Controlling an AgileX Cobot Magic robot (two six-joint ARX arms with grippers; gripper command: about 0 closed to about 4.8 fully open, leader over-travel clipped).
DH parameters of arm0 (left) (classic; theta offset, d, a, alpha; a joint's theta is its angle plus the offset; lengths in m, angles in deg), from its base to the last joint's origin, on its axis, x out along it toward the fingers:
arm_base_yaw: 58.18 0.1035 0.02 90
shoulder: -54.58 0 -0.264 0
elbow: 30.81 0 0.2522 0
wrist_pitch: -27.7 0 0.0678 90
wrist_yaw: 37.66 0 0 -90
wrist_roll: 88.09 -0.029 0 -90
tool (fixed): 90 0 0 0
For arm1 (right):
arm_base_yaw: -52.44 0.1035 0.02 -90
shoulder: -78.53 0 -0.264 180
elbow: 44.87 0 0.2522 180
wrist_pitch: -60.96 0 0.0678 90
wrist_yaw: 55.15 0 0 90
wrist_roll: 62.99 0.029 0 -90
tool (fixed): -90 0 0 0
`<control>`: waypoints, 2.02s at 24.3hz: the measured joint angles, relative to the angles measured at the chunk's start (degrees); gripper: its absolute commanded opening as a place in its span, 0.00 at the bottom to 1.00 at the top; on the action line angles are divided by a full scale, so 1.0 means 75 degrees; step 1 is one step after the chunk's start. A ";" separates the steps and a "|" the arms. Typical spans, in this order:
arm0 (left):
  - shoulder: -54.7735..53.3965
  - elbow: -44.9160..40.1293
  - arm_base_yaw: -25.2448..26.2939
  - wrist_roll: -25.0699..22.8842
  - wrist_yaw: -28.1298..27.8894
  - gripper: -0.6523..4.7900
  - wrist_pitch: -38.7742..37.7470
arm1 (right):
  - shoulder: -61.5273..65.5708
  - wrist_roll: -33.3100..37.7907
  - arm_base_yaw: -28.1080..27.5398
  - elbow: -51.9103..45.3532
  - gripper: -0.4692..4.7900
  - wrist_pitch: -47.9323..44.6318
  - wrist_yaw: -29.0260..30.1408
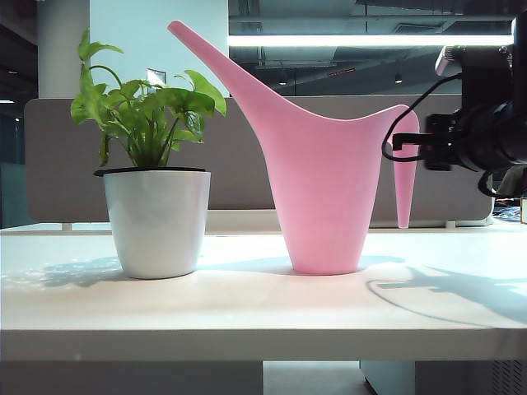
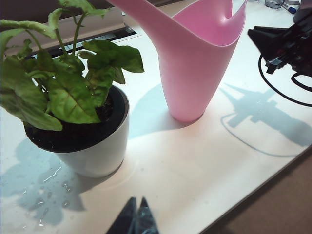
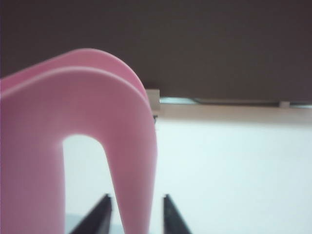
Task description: Pick up the watering can from the table, water the potted plant, and put the can back.
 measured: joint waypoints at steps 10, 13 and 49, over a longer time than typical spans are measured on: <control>0.0000 0.0000 0.0000 0.0000 0.0000 0.13 0.0003 | 0.0443 -0.0175 -0.0052 0.0551 0.50 -0.0067 0.0970; -0.0003 0.0000 0.0000 0.0000 0.0000 0.13 0.0003 | 0.0446 -0.0207 -0.0087 0.0933 0.51 0.0533 0.0968; -0.0003 0.0000 0.0003 0.0000 0.0000 0.13 0.0000 | 0.1381 -0.0073 -0.0551 0.2771 0.51 0.2448 0.3086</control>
